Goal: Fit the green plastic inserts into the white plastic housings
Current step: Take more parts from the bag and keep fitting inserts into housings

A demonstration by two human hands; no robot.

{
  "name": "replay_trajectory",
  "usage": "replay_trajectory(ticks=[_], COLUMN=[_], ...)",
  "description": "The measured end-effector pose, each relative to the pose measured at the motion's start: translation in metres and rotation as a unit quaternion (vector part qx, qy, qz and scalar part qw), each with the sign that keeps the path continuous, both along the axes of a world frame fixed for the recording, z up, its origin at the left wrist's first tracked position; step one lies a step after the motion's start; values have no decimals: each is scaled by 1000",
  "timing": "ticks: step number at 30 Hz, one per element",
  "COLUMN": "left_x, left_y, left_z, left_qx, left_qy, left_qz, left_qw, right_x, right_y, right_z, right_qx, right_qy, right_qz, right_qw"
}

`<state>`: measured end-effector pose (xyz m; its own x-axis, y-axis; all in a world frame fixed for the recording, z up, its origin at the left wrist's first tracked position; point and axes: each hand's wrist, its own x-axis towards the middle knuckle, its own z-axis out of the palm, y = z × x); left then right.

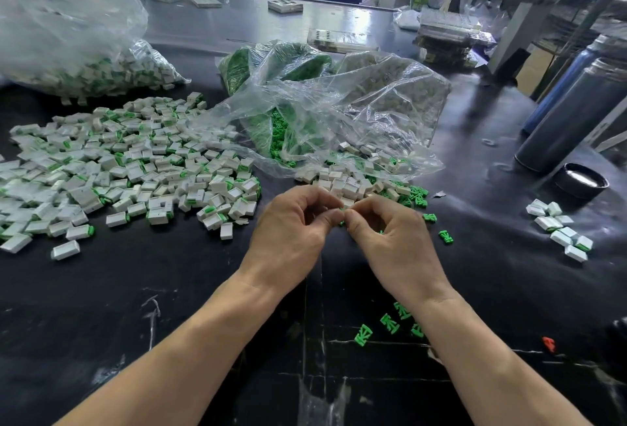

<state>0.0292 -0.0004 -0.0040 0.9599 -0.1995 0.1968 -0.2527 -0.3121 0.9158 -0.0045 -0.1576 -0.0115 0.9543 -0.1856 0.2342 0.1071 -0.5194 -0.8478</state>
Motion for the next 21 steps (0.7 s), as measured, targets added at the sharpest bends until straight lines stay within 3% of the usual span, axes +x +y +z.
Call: replay_trajectory(ticks=[5,12,21], left_x=[9,31,48], left_y=[15,49,74], left_z=[1,13,11], left_qx=[170,284,359], left_qy=[-54,-128,-71], left_qz=[61,224,297], left_qw=[982,923,882], right_x=[3,9,10], right_y=[-5,-16,-29], right_z=[-3,-4,-1], right_qx=[-2,8,-87], right_qy=[22,28,54], right_qz=[-43,-81,-134], right_qw=[999,996,986])
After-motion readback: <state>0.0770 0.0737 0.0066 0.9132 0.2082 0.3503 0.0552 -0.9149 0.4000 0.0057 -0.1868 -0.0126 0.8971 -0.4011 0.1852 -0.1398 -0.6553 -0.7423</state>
